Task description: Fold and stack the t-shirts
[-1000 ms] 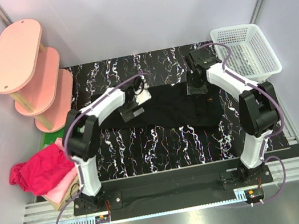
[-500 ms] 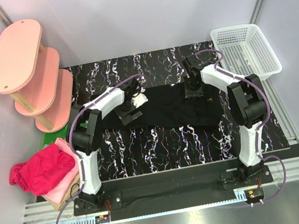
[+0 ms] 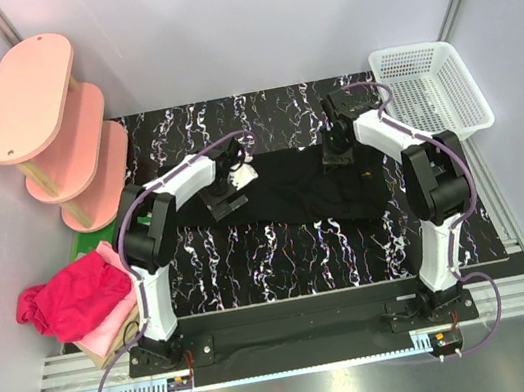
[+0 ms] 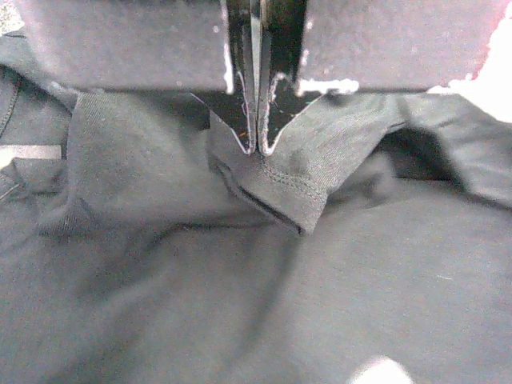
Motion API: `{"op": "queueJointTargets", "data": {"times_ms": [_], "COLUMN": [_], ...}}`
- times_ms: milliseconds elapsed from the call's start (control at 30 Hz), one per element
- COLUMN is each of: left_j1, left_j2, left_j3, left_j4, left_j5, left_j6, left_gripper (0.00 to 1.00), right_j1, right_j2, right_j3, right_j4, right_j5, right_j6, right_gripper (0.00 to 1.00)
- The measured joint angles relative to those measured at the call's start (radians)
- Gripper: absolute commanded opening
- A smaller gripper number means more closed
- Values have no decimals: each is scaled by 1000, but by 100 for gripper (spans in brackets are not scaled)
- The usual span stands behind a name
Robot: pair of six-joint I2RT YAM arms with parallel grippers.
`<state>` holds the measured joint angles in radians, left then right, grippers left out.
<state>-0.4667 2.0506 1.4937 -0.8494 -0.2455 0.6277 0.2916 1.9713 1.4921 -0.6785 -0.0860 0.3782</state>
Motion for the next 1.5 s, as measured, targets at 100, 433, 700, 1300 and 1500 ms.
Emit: {"op": "queueJointTargets", "data": {"times_ms": [100, 433, 700, 1300, 1500], "left_j1": [0, 0, 2, -23, -95], "left_j2": [-3, -29, -36, -124, -124], "left_j3": [-6, -43, -55, 67, 76], "left_j4": [6, 36, 38, -48, -44], "left_j5": [0, -1, -5, -39, -31], "left_j6": [0, 9, 24, 52, 47], "left_gripper": [99, 99, 99, 99, 99], "right_j1": [0, 0, 0, -10, -19], "right_j2": [-11, 79, 195, -202, -121], "right_j3": [48, 479, 475, -26, -84], "right_j4": [-8, -100, -143, -106, -51], "right_j5": [-13, -11, -20, 171, 138], "right_j6": [0, -21, -38, 23, 45], "right_gripper": [0, 0, 68, 58, 56]}}
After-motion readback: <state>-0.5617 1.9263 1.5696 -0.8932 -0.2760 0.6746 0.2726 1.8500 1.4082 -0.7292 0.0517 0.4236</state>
